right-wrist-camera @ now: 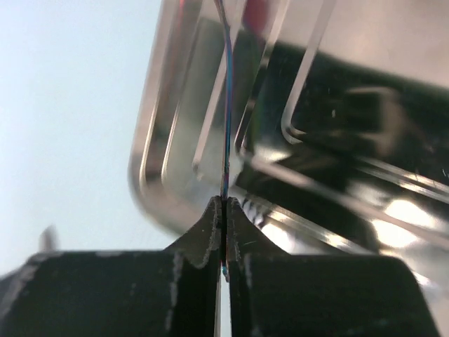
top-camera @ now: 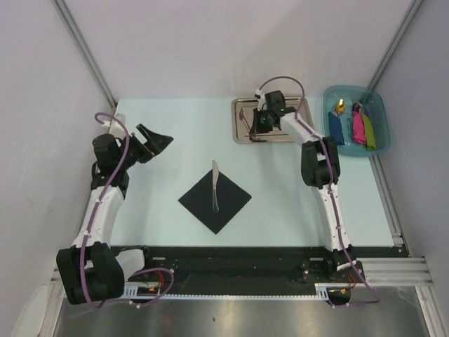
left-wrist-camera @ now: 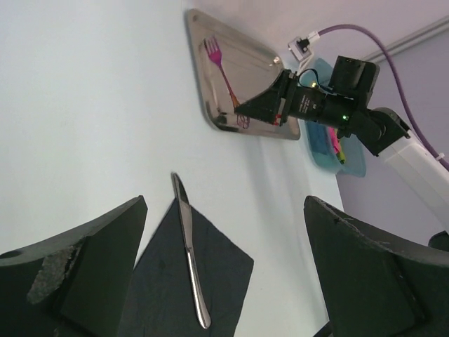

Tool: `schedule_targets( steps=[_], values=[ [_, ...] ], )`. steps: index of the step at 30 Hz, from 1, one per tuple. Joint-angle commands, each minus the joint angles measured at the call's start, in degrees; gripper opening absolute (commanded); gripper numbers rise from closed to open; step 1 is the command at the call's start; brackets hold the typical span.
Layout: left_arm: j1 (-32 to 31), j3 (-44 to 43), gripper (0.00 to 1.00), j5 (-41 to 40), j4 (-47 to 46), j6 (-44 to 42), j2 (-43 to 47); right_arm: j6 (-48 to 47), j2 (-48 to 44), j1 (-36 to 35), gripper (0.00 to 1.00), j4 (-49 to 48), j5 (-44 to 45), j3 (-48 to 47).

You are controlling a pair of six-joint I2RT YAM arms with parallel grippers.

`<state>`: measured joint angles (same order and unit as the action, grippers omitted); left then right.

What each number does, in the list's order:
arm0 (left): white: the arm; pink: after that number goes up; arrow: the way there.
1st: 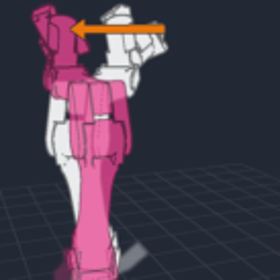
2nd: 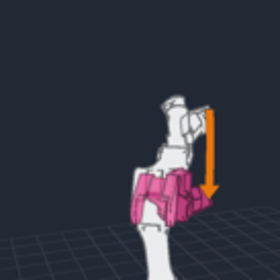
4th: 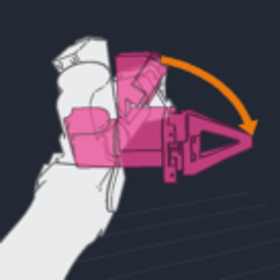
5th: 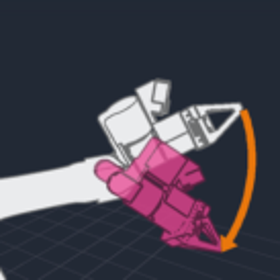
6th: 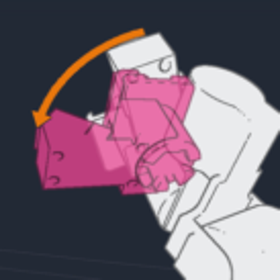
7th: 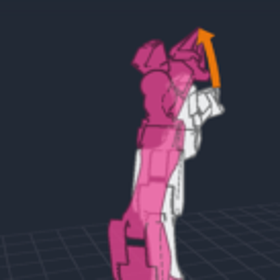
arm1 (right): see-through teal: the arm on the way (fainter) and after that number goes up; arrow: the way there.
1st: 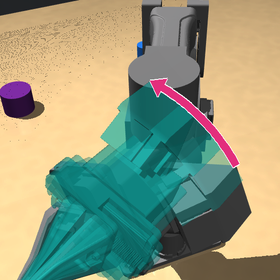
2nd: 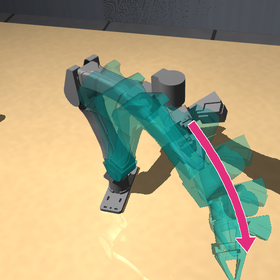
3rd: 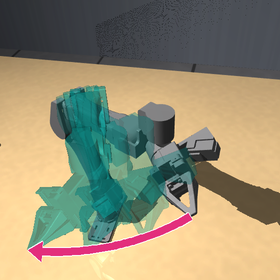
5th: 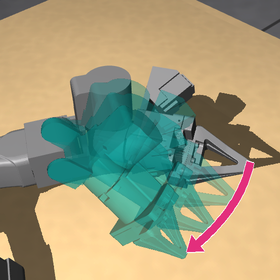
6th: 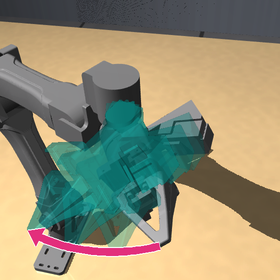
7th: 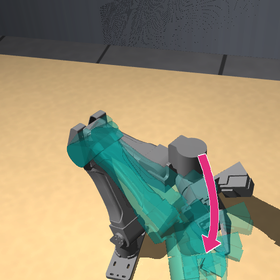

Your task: Place the utensils on the paper napkin and roll it up

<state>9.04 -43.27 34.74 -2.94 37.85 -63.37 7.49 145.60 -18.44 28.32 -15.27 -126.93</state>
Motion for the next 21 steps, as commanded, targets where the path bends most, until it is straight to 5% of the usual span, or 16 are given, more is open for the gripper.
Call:
schedule_targets(
  steps=[1,7,10,11,14,21],
  values=[
    [0.3,-6.6,1.00,5.2,-1.4,-4.4,-0.3,4.8,-13.1,6.9,0.00,-6.6,-24.8,4.1],
    [1.6,-6.5,1.00,7.2,-18.9,1.4,3.1,21.6,-25.3,11.1,0.00,-25.3,-46.8,15.3],
    [2.0,-7.3,1.00,6.0,-22.5,0.7,6.4,38.3,-29.9,11.8,0.00,-49.4,-54.0,23.0],
    [2.0,-8.1,1.00,6.1,-22.3,-0.2,7.7,54.3,-30.6,11.7,0.00,-66.3,-55.7,24.8],
    [2.0,-10.2,1.00,10.1,-23.7,-1.1,8.7,78.7,-32.0,11.0,0.00,-94.0,-54.7,27.6],
    [1.0,-3.7,0.97,19.6,-54.4,24.6,10.9,89.3,-39.8,2.3,0.00,-102.1,-54.7,30.6]
  ],
)
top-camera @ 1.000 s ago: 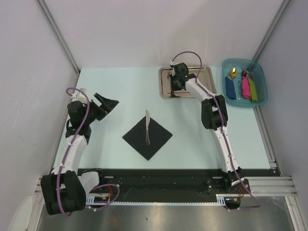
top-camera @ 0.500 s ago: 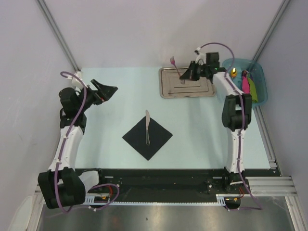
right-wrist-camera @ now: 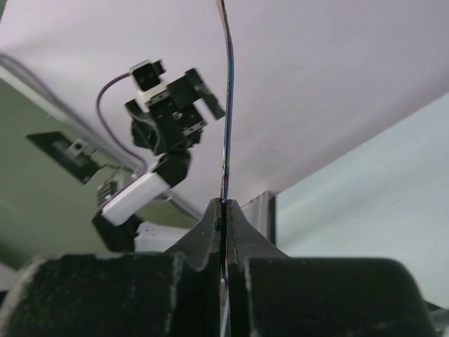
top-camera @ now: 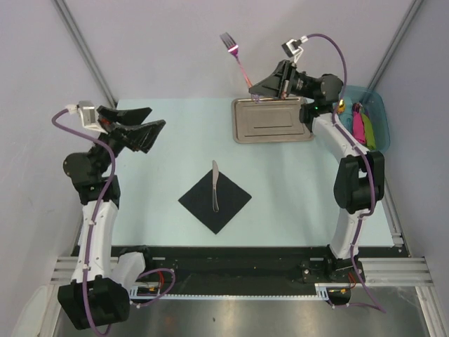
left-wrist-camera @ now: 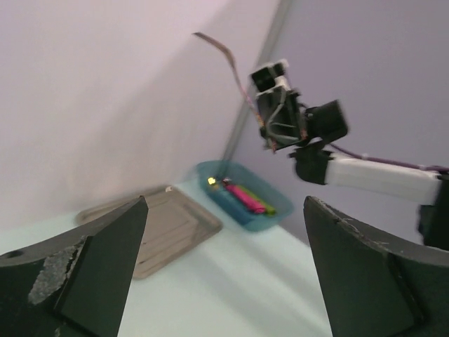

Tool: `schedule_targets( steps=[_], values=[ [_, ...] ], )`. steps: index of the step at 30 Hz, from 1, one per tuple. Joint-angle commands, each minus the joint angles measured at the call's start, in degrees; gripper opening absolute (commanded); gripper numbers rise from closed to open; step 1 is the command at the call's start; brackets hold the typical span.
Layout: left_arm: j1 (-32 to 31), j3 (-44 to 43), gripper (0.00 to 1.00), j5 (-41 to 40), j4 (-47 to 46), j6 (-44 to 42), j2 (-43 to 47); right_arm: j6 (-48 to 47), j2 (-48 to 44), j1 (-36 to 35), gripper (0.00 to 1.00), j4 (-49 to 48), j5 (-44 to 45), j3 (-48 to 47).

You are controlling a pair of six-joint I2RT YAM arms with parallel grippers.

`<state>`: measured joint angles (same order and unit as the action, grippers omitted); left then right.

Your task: Place the utensils on the paper napkin and roll it up

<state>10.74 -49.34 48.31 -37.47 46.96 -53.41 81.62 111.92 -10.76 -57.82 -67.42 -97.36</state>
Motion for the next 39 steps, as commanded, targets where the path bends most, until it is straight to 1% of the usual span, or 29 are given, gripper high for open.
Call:
schedule_targets(
  steps=[1,2,3,4,5,6,7,8,9,11,17,26,31,34,37,38,39],
  values=[
    [-1.2,2.3,0.97,6.4,-21.3,16.5,1.5,15.6,-7.0,-6.5,0.00,-16.2,-2.3,1.4],
    [-1.9,2.3,0.96,7.2,-22.1,17.0,2.2,15.7,-8.9,-9.4,0.00,-15.8,-1.6,2.6],
    [-3.9,2.5,0.94,7.3,-22.3,16.2,3.0,15.1,-9.8,-10.8,0.00,-15.5,-1.3,3.1],
    [-5.4,2.6,0.92,7.2,-20.9,15.1,5.1,14.5,-10.9,-12.3,0.00,-14.9,-1.1,3.9],
    [-6.9,3.1,0.91,7.1,-20.2,12.4,6.0,14.2,-12.6,-15.0,0.00,-13.6,-1.1,5.0],
    [-9.9,3.4,0.88,7.2,-19.6,10.7,7.2,13.8,-13.6,-16.6,0.00,-13.1,-1.0,5.7],
    [-10.6,3.6,0.87,7.1,-18.3,9.2,8.8,13.0,-14.2,-17.7,0.00,-11.8,-1.5,6.2],
    [-12.7,4.1,0.84,7.1,-18.1,7.7,9.4,12.3,-15.5,-19.9,0.00,-11.0,-1.7,7.4],
    [-14.0,4.3,0.82,6.9,-18.3,7.7,9.7,11.8,-16.0,-20.8,0.00,-10.4,-1.8,7.9],
    [-14.3,4.8,0.81,6.2,-18.3,8.2,10.1,10.7,-16.9,-22.7,0.00,-8.6,-2.2,9.2],
    [-17.2,3.6,0.80,3.5,-19.3,8.1,9.0,9.2,-17.8,-26.4,0.00,-8.0,-3.9,9.7],
    [-21.5,-1.3,0.81,3.1,-19.8,8.5,5.9,9.2,-17.1,-31.0,0.00,-10.6,-4.9,10.2],
    [-22.8,-2.9,0.78,2.8,-19.6,8.9,5.2,9.7,-16.8,-32.1,0.00,-11.5,-4.7,11.0],
    [-23.4,-4.2,0.74,2.4,-19.8,9.5,4.7,10.1,-16.3,-32.7,0.00,-12.1,-4.4,10.8],
    [-23.9,-5.0,0.66,2.6,-19.9,9.6,4.5,10.5,-15.9,-33.1,0.00,-12.6,-4.1,10.5],
    [-24.3,-5.2,0.60,2.6,-20.0,9.8,4.4,10.6,-15.7,-33.2,0.00,-12.7,-4.0,10.4],
    [-24.4,-5.3,0.57,2.7,-20.2,9.7,4.3,10.6,-15.4,-33.2,0.00,-12.7,-3.9,10.5]
  ],
)
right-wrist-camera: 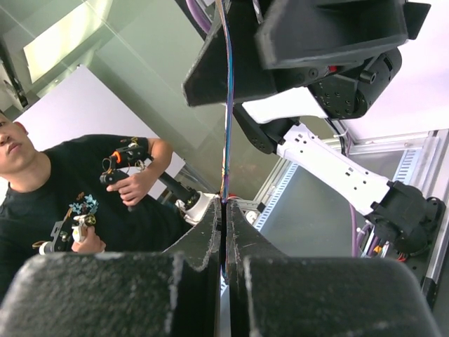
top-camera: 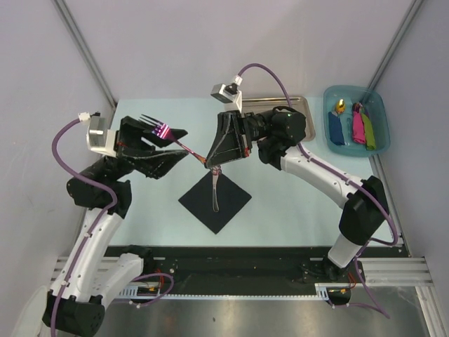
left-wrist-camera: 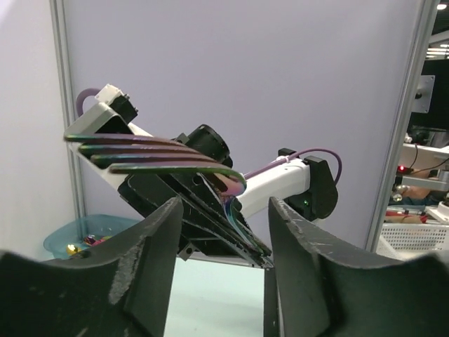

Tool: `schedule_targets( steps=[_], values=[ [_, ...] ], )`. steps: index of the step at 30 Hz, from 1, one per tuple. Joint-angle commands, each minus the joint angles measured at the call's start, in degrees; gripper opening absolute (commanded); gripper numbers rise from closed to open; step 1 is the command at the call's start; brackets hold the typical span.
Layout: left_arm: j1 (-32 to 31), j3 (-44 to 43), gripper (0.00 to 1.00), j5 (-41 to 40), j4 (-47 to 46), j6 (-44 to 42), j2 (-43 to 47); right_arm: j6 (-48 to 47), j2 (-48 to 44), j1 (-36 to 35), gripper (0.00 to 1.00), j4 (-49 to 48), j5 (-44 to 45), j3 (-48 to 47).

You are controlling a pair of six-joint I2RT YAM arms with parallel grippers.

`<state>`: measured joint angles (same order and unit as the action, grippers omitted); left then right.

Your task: Place the utensils on the paper napkin and roll it up

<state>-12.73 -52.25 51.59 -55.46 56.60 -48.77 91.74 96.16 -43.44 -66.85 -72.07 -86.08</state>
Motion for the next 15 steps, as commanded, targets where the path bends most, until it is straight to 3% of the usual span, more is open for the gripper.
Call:
schedule_targets(
  steps=[1,6,7,10,13,14,15],
  values=[
    [-1.0,-2.3,0.54,-0.5,-2.2,0.0,-0.4,0.5,0.4,-0.5,0.00,-3.8,0.8,-0.8],
    [-1.1,-1.8,0.33,-0.3,-2.4,0.0,-0.4,0.5,0.7,-0.4,0.00,-3.7,0.8,-0.7],
    [-1.1,-1.8,0.21,-0.1,-2.4,-0.2,-0.4,0.2,0.6,-0.2,0.00,-3.4,0.8,-0.5],
    [-1.1,-1.6,0.04,-0.4,-0.5,-0.3,-0.4,-1.7,0.7,0.7,0.03,-0.4,0.8,-0.5],
    [-1.1,-1.5,0.00,-1.8,3.7,-0.3,-0.3,-4.5,0.9,2.0,0.31,3.4,0.7,-0.8],
    [-1.1,-1.2,0.00,-2.3,5.3,-0.2,-0.3,-5.5,1.0,3.2,0.51,4.4,0.6,-1.0],
    [-1.1,-1.2,0.00,-2.4,6.4,-0.4,-0.4,-8.7,1.0,3.8,0.63,8.4,0.2,-1.3]
  ],
)
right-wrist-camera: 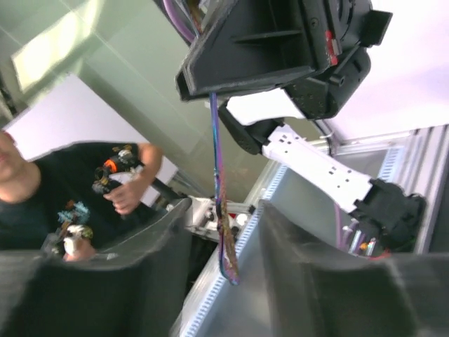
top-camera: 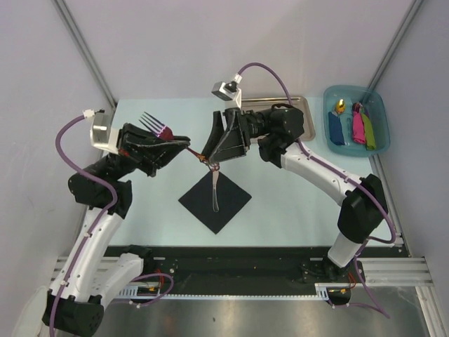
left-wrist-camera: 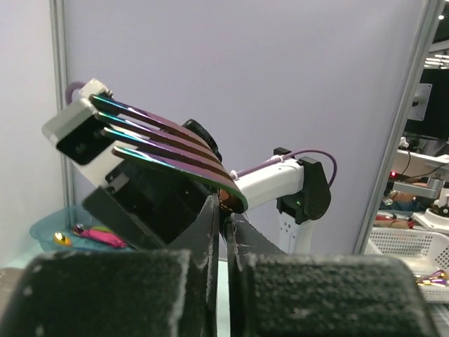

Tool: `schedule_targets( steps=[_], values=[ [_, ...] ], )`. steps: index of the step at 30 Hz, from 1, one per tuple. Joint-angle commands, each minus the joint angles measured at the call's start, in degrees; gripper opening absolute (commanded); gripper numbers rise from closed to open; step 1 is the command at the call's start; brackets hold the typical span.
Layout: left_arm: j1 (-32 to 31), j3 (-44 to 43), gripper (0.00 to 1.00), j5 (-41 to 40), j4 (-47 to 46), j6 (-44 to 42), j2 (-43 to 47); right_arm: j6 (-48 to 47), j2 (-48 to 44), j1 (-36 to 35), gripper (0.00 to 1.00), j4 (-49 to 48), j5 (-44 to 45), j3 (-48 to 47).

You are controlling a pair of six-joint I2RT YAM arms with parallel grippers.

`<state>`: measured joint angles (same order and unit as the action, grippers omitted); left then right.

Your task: Place the utensils on the paper napkin and roll it up

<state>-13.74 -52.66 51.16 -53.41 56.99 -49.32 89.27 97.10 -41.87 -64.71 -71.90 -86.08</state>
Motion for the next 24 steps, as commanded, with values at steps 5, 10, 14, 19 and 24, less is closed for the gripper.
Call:
schedule_targets(
  steps=[5,10,14,19,24],
  values=[
    [-0.1,-1.7,0.00,-6.6,18.7,-3.5,0.6,-27.9,-1.9,9.4,0.85,30.9,0.5,-4.5],
    [-0.2,-2.6,0.00,-14.8,28.8,-7.0,-0.2,-73.6,-3.2,11.0,0.85,88.8,23.0,-19.9],
    [-2.3,-11.5,0.00,-32.7,57.9,-9.0,-2.2,-94.0,-6.2,6.3,0.86,97.6,43.7,-19.1],
    [-3.1,-13.8,0.00,-42.4,67.9,-6.3,-5.3,-103.9,-9.3,-2.8,0.86,96.8,62.1,-15.4],
    [-4.4,-14.2,0.00,-46.1,71.5,-6.0,-6.8,-111.4,-9.4,-9.7,0.85,93.2,74.6,-13.2]
  ],
)
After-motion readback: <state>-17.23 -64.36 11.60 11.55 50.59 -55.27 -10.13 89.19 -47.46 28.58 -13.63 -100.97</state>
